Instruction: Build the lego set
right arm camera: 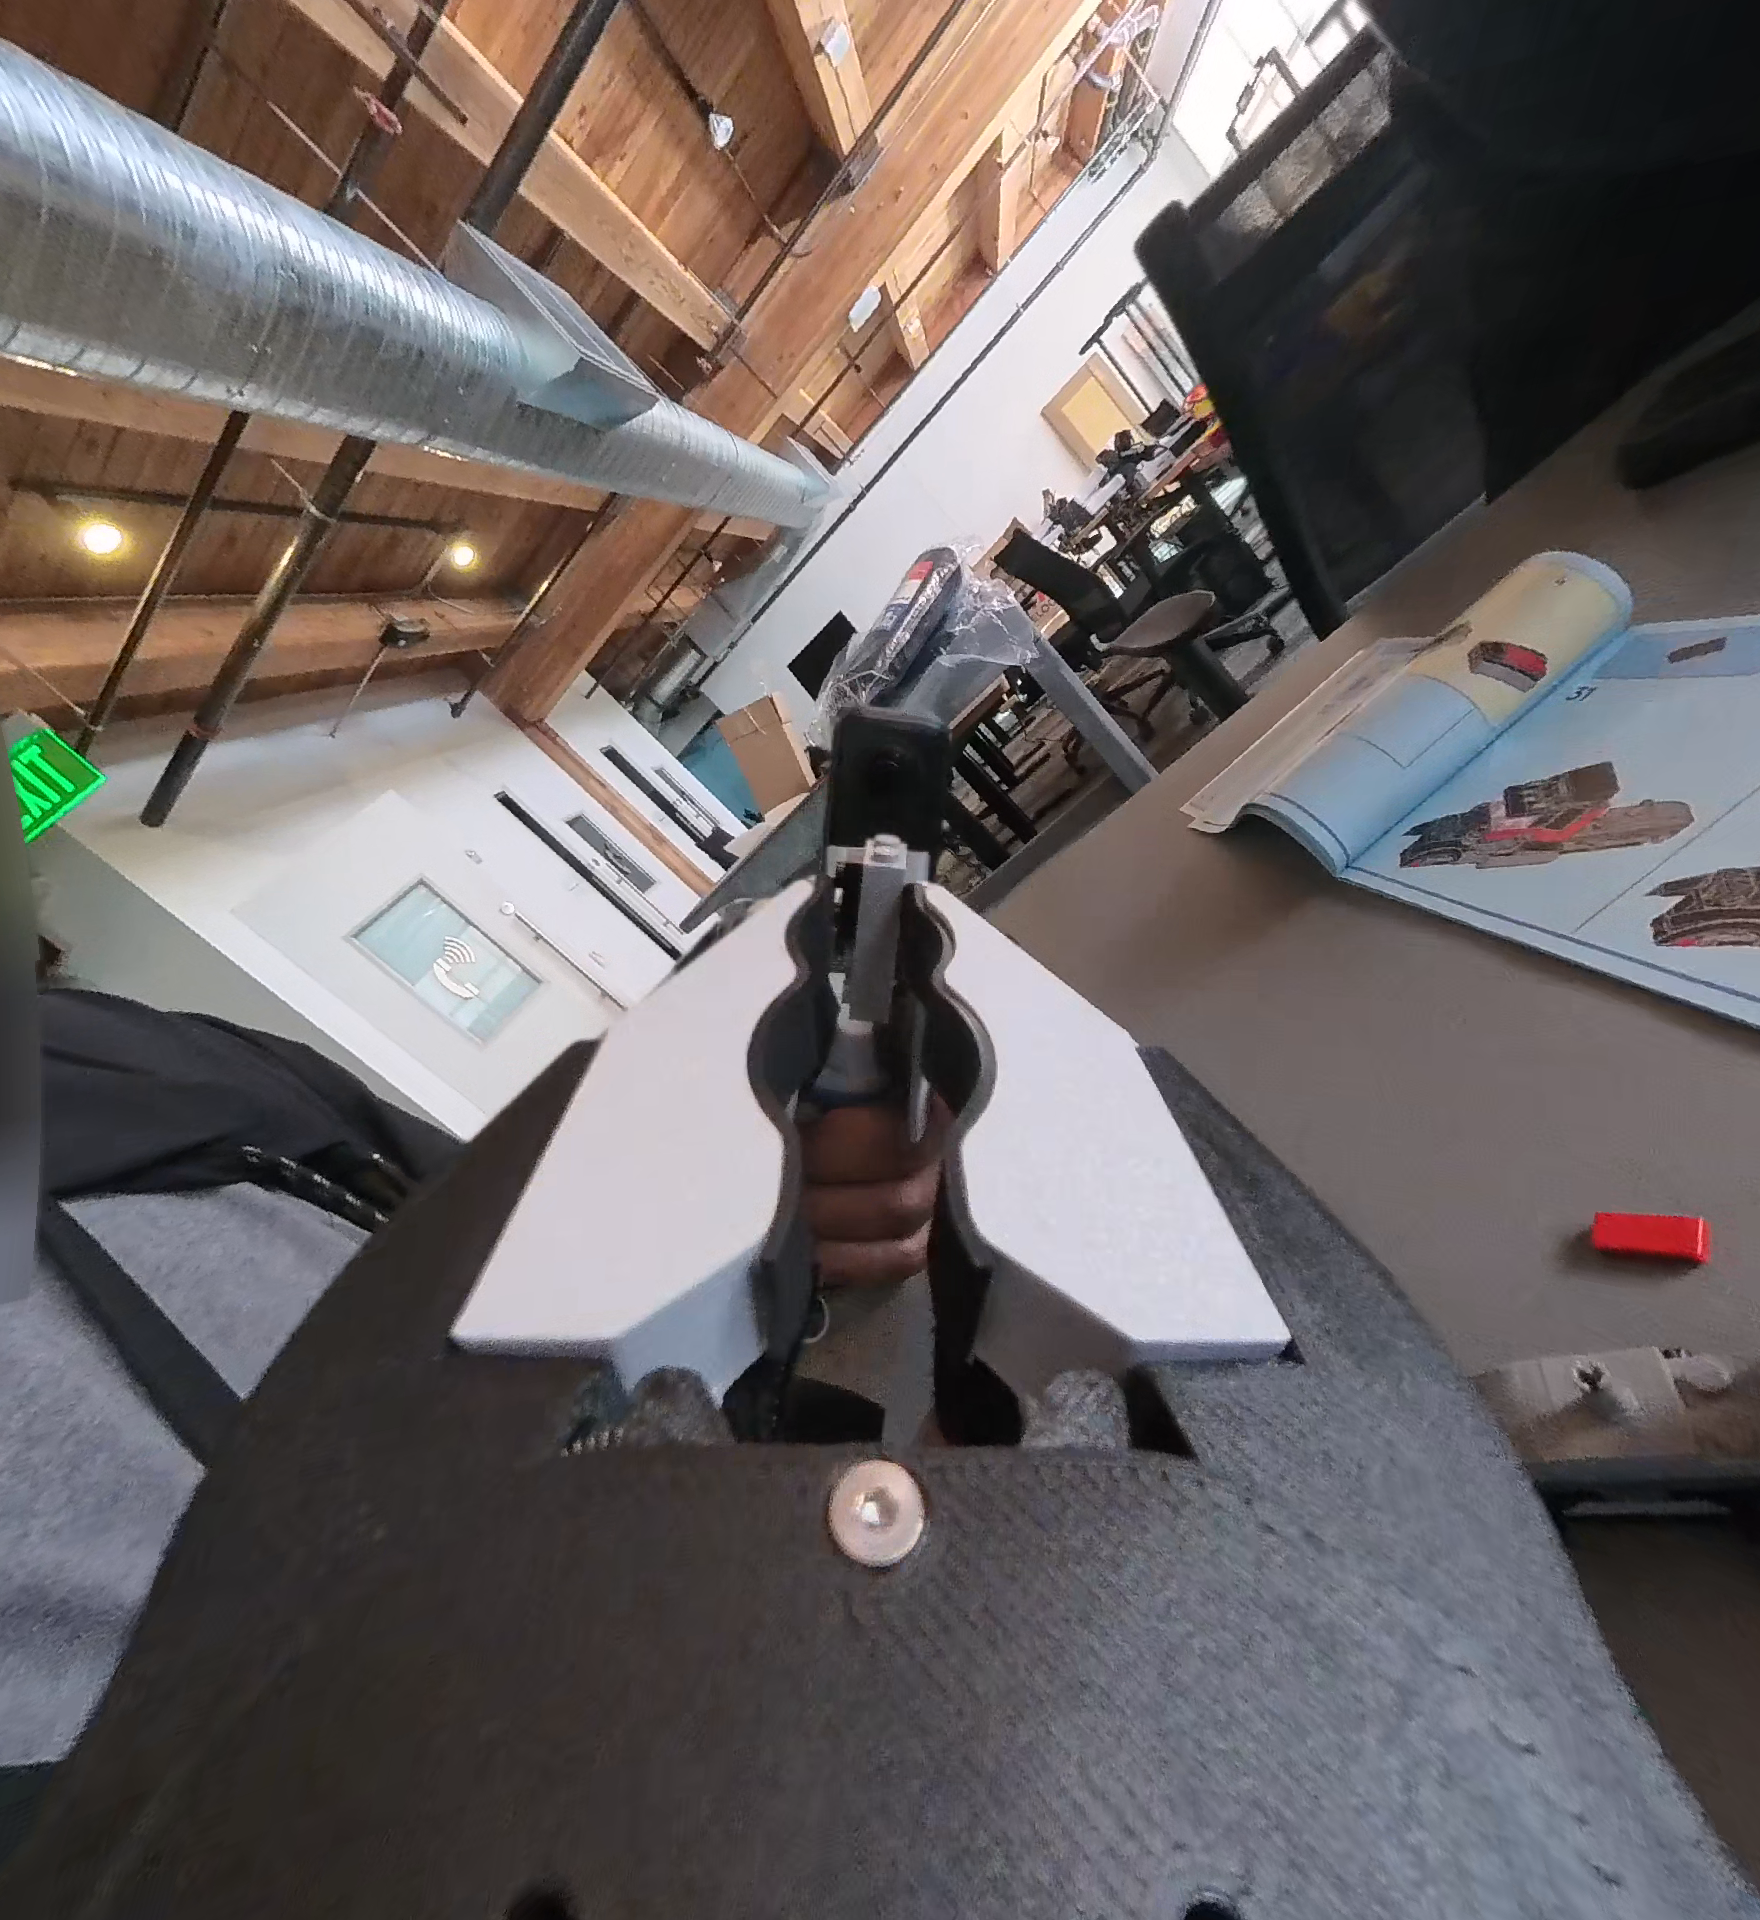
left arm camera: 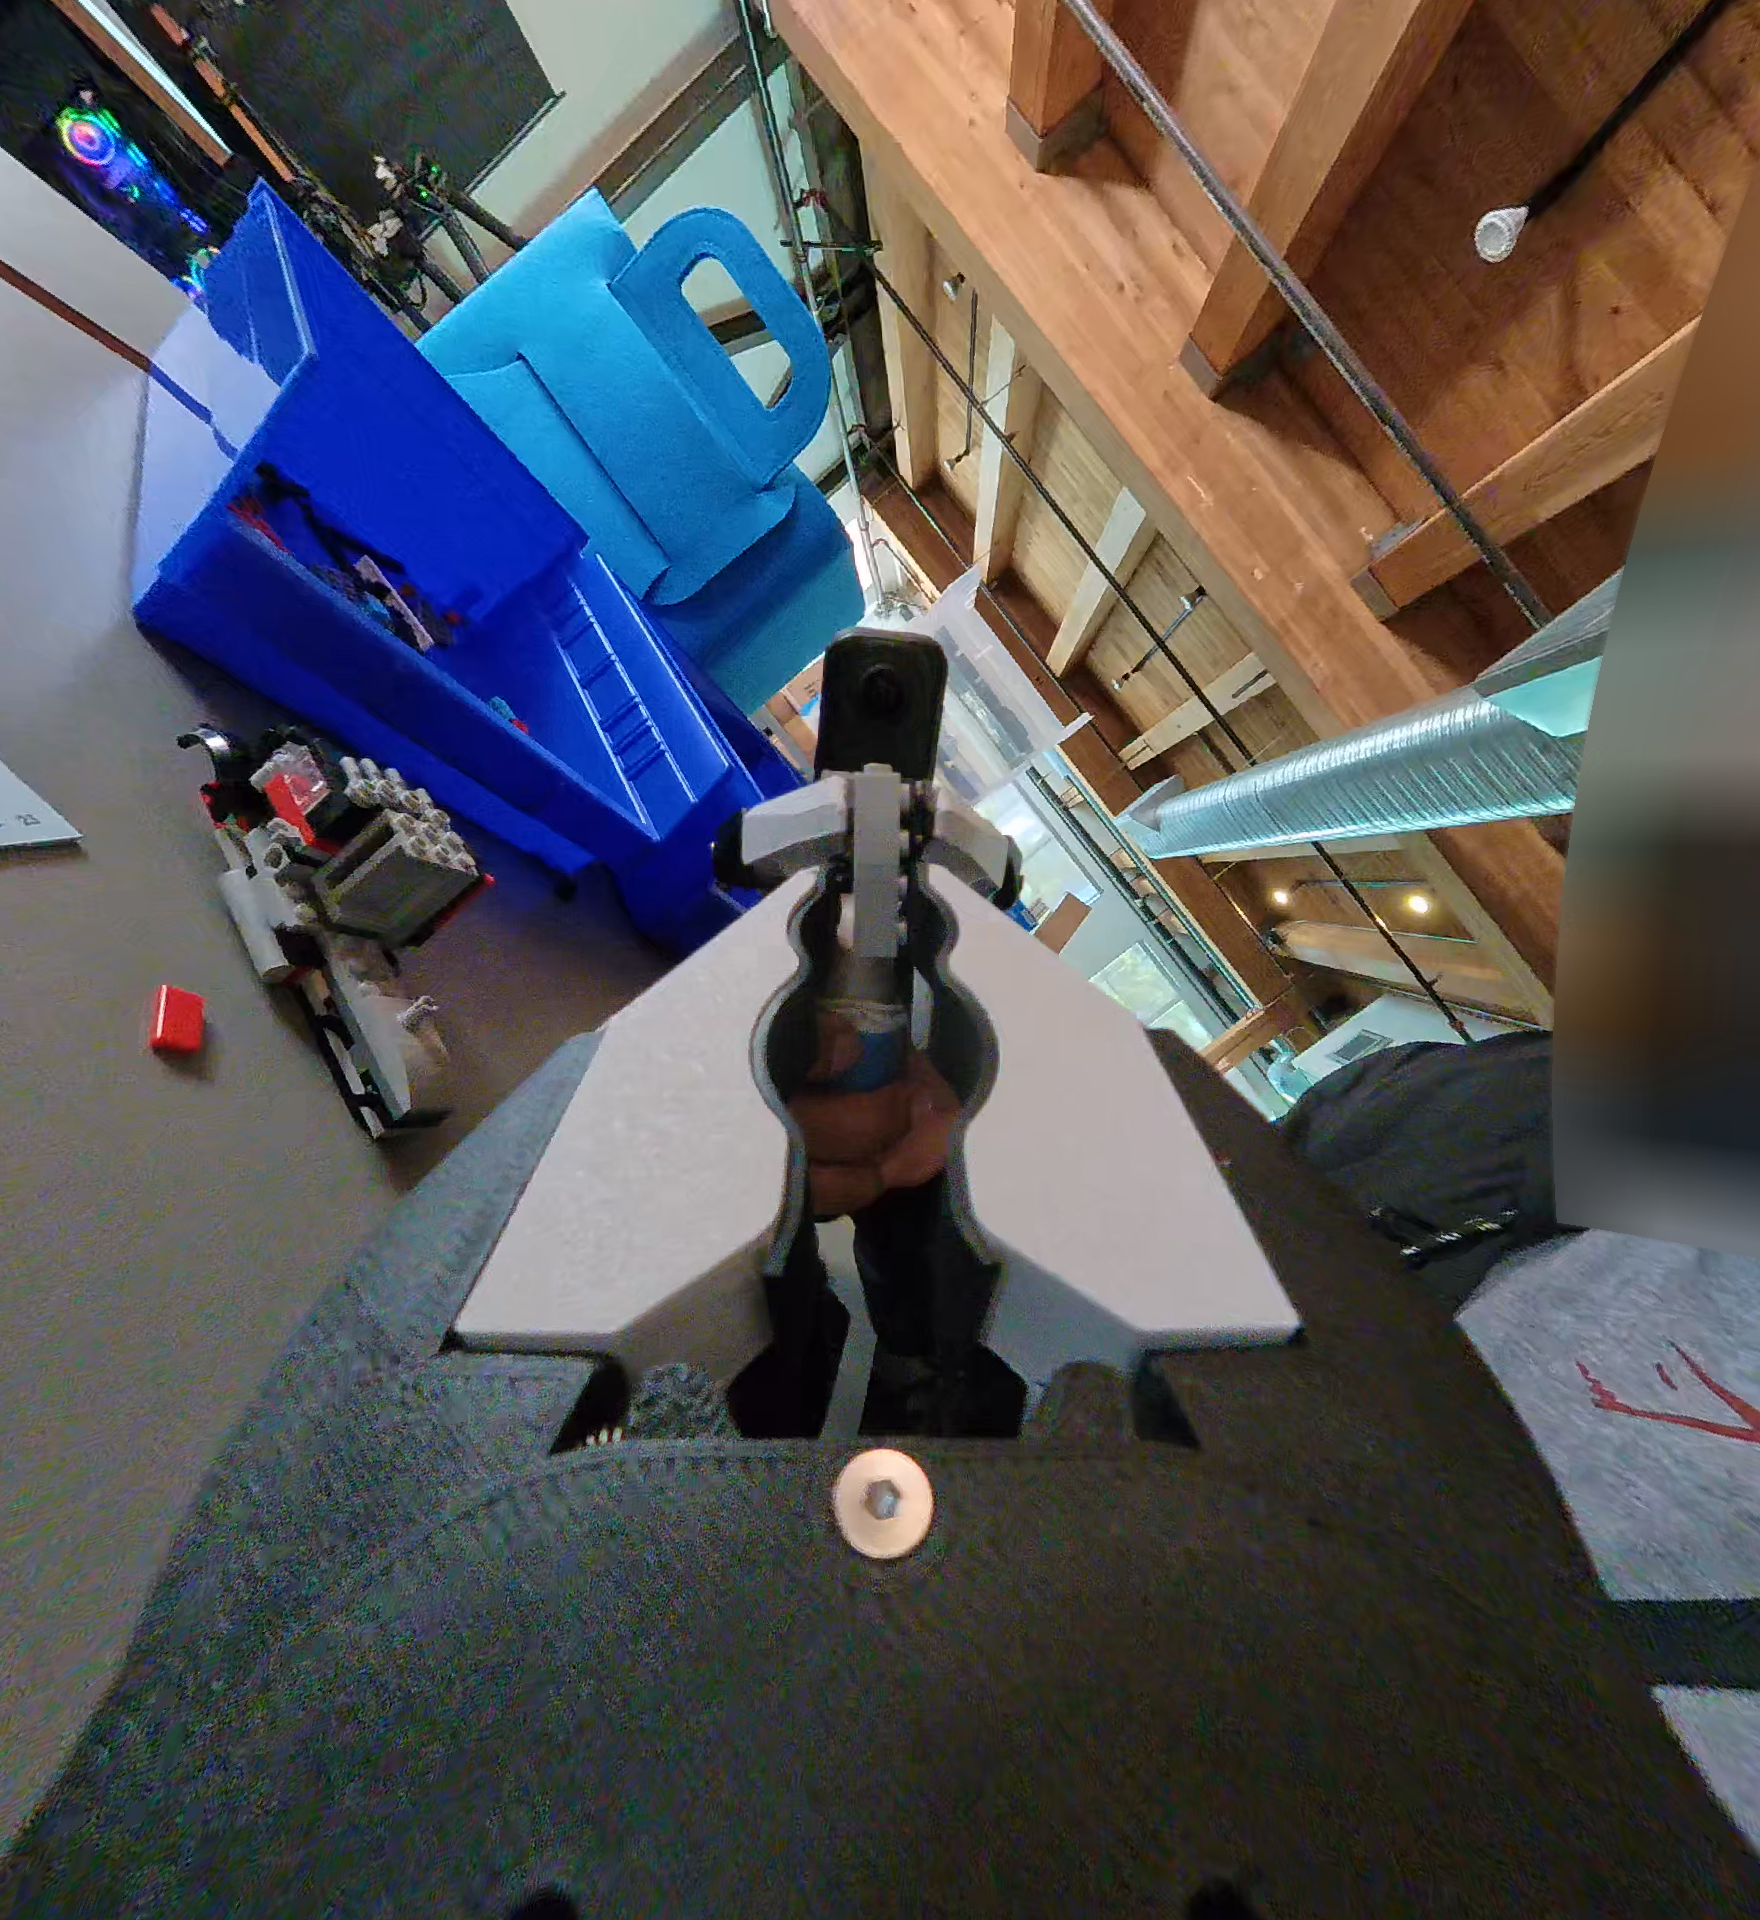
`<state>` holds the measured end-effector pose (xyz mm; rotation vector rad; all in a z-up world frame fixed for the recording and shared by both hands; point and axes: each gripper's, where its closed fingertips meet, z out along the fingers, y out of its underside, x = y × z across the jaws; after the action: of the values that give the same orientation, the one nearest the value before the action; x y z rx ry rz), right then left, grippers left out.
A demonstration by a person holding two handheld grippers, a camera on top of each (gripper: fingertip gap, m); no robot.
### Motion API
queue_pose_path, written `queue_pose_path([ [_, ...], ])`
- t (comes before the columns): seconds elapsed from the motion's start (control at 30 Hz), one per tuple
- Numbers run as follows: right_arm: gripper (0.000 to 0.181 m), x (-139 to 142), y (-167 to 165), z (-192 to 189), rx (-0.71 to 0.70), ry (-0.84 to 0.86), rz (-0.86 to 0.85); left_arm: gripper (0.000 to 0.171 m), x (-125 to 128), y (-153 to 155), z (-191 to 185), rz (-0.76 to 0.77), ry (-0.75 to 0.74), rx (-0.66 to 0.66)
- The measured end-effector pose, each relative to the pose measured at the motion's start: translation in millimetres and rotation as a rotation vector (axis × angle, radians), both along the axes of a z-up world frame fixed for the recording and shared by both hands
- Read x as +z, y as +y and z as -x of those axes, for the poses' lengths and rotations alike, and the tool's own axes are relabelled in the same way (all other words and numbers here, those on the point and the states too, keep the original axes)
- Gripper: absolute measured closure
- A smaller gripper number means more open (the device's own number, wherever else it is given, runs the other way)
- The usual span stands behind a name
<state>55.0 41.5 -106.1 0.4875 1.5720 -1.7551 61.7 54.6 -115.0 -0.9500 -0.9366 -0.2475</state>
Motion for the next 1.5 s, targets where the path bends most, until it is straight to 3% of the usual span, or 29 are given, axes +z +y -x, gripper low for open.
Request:
queue_pose_path([
  [0.6, 0.169, 7, -2, -3, 0.048, 0.019, 0.01, 0.161, 9, 1, -3, 0.009, 0.044, -0.003],
  [0.8, 0.157, 10, 1, 1, 0.043, 0.0, 0.023, 0.161, 12, 0, -2, 0.004, 0.047, 0.009],
  [0.9, 0.169, 10, 0, 0, 0.054, 0.004, 0.013, 0.16, 11, 3, -2, 0.039, 0.053, 0.01],
  [1.3, 0.169, 11, -2, -2, 0.034, 0.025, 0.026, 0.161, 13, 1, -3, 0.046, 0.061, 0.025],
  [1.4, 0.148, 11, 1, 1, 0.028, -0.011, 0.036, 0.16, 13, 0, -2, 0.038, 0.058, 0.034],
  [1.5, 0.156, 11, 2, 0, 0.027, -0.011, 0.039, 0.16, 12, 4, -4, 0.059, 0.059, 0.022],
])
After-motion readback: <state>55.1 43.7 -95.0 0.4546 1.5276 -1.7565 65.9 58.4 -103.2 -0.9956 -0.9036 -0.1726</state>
